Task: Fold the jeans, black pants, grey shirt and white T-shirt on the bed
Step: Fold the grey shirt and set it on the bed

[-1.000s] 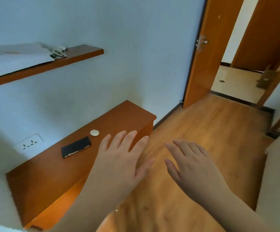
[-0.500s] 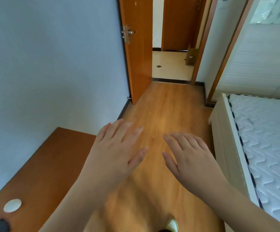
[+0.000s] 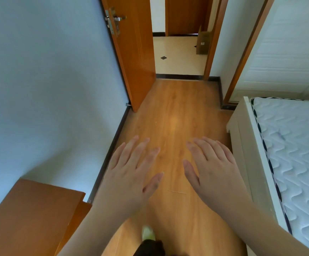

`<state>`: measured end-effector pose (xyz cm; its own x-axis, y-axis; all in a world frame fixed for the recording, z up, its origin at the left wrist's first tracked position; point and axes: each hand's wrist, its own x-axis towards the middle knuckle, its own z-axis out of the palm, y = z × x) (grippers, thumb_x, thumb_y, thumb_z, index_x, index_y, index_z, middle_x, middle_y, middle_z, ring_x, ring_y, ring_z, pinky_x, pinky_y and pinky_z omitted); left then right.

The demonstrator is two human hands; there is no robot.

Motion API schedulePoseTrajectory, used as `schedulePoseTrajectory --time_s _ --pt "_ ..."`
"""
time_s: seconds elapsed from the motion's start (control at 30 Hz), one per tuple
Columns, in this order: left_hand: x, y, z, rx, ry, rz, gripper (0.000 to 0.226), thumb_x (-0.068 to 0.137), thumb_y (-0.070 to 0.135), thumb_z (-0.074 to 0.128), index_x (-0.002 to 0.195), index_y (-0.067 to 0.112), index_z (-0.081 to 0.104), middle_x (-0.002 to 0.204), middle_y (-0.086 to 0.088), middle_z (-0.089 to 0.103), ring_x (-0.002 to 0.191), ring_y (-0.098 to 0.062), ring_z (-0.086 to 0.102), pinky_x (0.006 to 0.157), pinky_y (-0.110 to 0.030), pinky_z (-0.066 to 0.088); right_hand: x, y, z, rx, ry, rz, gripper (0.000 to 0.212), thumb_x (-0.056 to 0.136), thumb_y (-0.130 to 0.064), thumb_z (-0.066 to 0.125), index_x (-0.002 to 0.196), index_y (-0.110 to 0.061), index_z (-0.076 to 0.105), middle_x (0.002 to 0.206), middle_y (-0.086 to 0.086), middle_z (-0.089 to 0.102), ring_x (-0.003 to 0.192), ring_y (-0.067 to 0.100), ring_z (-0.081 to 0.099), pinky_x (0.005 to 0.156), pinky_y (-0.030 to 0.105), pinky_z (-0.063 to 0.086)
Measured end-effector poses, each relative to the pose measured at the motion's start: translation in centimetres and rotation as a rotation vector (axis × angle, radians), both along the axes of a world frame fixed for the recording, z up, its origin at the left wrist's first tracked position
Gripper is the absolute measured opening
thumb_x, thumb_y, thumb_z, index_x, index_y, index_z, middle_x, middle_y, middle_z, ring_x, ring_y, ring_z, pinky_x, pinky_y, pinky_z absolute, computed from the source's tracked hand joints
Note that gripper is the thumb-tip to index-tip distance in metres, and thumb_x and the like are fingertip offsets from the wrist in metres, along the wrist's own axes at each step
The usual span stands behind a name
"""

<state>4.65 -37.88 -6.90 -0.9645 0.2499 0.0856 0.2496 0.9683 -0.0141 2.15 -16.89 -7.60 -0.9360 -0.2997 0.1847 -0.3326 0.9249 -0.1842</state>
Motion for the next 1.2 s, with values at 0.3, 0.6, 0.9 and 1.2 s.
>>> schedulePoseTrajectory --time_s 0.3,0.6,0.9,1.2 --pt "-16.0 -7.3 -4.3 0.047 0.018 -0.043 0.057 0.101 0.059 0.024 0.144 0.026 0.044 0.149 -0.003 0.045 0.144 -0.025 0.03 0.118 -0.047 0.024 -14.8 -8.7 -4.1 0.055 -0.023 0.036 0.05 0.101 -0.047 0.03 0.129 -0.018 0.058 0.132 0.004 0.059 0.126 0.022 0.052 0.108 0.042 0.037" --pt "-31.2 -9.7 -5.1 0.178 0.079 -0.19 0.048 0.101 0.052 0.031 0.135 0.024 0.051 0.137 -0.002 0.055 0.132 -0.021 0.045 0.115 -0.046 0.029 -26.8 -11.0 -4.8 0.091 -0.127 -0.075 0.05 0.1 -0.048 0.029 0.136 -0.02 0.052 0.138 0.002 0.054 0.129 0.021 0.049 0.109 0.04 0.035" --pt "-48.9 -5.7 -8.4 0.079 -0.063 -0.377 0.05 0.1 0.054 0.034 0.139 0.026 0.049 0.142 -0.001 0.051 0.138 -0.021 0.04 0.113 -0.05 0.031 -40.8 -5.9 -7.0 0.153 -0.237 -0.225 0.06 0.098 -0.053 0.023 0.141 -0.02 0.049 0.144 0.001 0.051 0.135 0.023 0.046 0.11 0.044 0.036" --pt "-65.2 1.4 -7.5 0.017 -0.118 -0.488 0.053 0.1 0.057 0.029 0.142 0.028 0.044 0.144 0.0 0.05 0.139 -0.02 0.037 0.115 -0.049 0.029 -54.4 0.8 -6.5 0.118 -0.278 -0.326 0.059 0.097 -0.05 0.023 0.14 -0.021 0.051 0.143 0.002 0.052 0.133 0.024 0.048 0.109 0.045 0.039"
